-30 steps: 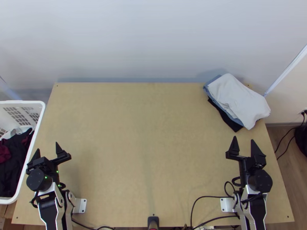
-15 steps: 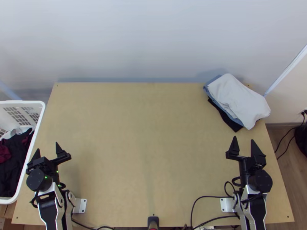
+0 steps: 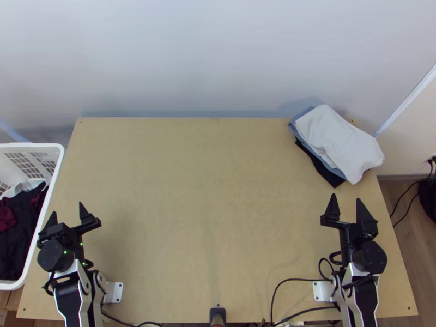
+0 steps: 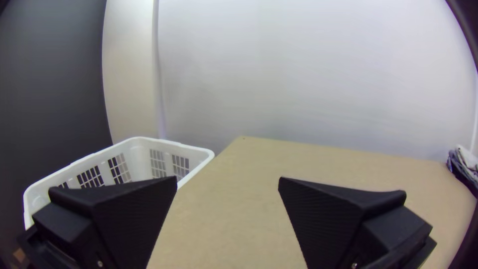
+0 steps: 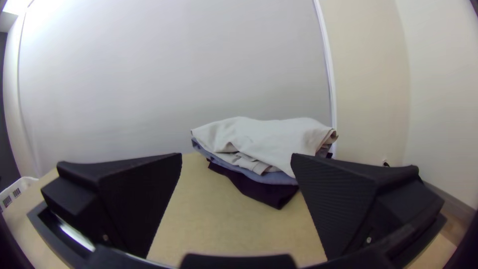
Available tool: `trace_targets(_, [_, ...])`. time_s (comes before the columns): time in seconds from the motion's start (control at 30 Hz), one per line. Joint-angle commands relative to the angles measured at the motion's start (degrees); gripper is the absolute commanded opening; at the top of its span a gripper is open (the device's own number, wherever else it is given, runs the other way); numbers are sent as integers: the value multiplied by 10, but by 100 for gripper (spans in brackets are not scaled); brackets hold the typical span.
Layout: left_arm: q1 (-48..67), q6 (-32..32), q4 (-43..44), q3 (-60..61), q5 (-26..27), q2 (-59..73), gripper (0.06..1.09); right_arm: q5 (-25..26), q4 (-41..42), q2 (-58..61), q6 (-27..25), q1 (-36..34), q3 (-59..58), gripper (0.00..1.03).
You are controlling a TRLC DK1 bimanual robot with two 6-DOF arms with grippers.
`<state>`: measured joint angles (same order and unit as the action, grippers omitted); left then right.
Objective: Fold the t-shirt
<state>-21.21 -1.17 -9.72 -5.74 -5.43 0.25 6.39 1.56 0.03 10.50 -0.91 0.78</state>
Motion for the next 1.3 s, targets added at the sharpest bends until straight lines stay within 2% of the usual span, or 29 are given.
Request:
trace_targets(0.0, [3, -9, -4, 24, 1, -3, 105, 1, -10, -1, -1, -1, -4, 99])
trace_targets(0.3, [13, 18, -5, 24, 17, -3, 105, 1, -9, -1, -1, -1, -4, 99])
trace_targets(0.57, [-45, 25, 20, 22, 7, -4, 105, 1, -9, -1, -1, -1, -4, 99])
trace_targets(0.77, [-82, 4, 29, -67, 9, 12, 105, 1, -10, -1, -1, -1, -4, 99])
trace_targets(0.97, [-119, 43, -72, -278, 9, 215, 105, 1, -9, -1, -1, -1, -4, 99])
trace_targets(1.07, [-151, 63, -128, -383, 31, 319, 105, 1, -9, -1, -1, -1, -4, 99])
trace_targets(1.2, [-222, 81, -204, -502, 90, 453, 105, 1, -9, -1, -1, -1, -4, 99])
trace_targets(1.27, [-265, 82, -236, -546, 138, 517, 105, 1, -9, -1, -1, -1, -4, 99])
